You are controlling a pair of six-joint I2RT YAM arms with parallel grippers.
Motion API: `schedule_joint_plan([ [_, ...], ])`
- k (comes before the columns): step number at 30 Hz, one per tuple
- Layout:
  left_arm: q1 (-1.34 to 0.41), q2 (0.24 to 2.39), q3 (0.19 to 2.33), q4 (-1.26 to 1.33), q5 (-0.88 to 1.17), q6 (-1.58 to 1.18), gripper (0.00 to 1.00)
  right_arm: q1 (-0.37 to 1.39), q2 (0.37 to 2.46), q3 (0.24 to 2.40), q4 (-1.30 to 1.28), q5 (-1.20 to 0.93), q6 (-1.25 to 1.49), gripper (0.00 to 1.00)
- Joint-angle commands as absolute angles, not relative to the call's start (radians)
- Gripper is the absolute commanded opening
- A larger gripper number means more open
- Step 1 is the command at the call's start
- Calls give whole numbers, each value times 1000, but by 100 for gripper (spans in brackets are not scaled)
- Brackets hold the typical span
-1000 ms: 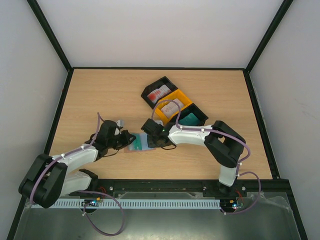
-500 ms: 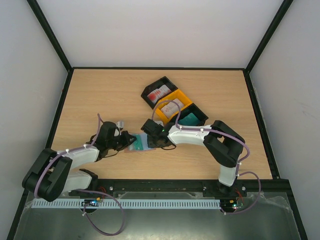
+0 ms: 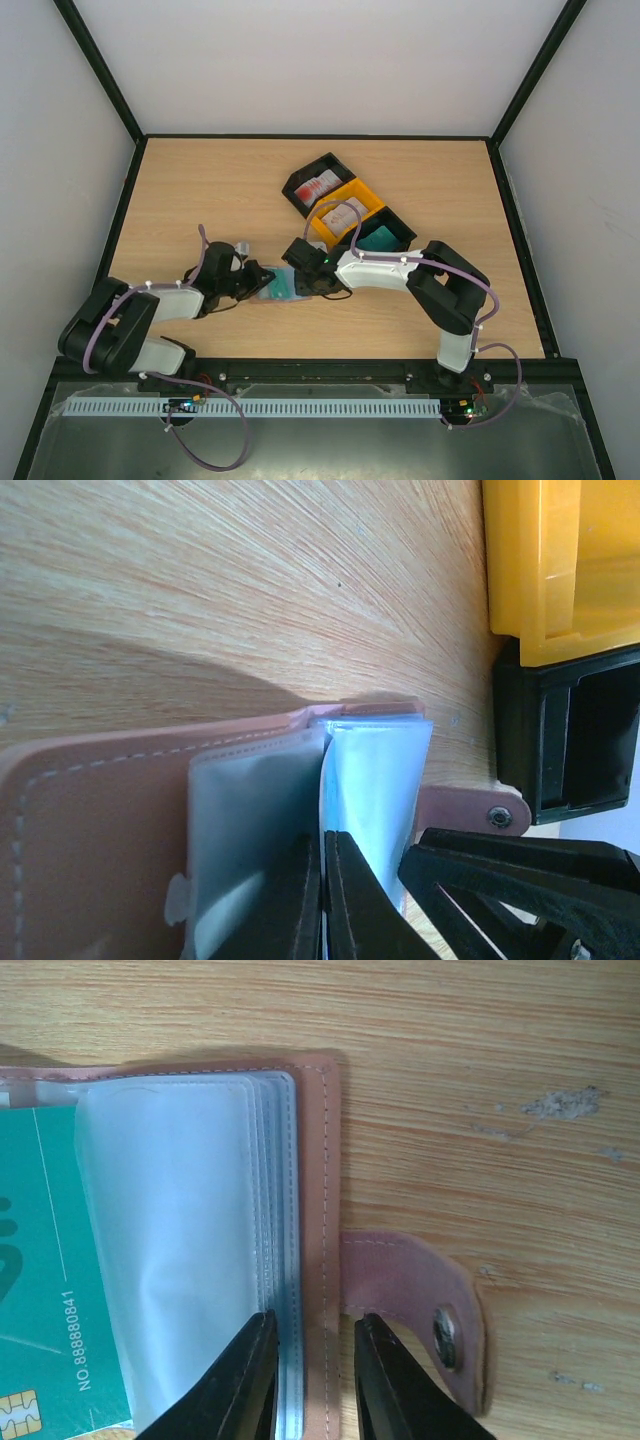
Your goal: Put the credit cards into the card holder
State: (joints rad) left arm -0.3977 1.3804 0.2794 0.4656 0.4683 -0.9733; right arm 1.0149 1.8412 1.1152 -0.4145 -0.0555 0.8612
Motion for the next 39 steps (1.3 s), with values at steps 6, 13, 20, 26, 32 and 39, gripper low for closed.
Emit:
schedule_joint_plan([
  [6, -396, 1438, 289, 528, 497, -987, 2, 1022, 1876, 1098, -437, -65, 876, 20],
  [13, -398, 1483, 272, 612, 540, -1010, 4, 1022, 1875, 1098, -430, -69, 876, 20],
  [20, -413, 1499, 258, 646, 546, -991, 6, 1022, 1876, 1098, -426, -76, 879, 20],
  [26, -427, 1469, 236, 609, 525, -982, 6, 1022, 1876, 1098, -424, -76, 881, 20],
  [32, -430, 1407, 204, 599, 490, -997, 5, 1022, 1875, 1094, -419, -77, 882, 20],
  [39, -430, 1473, 251, 671, 514, -991, 6, 1022, 1873, 1091, -412, -77, 881, 20],
])
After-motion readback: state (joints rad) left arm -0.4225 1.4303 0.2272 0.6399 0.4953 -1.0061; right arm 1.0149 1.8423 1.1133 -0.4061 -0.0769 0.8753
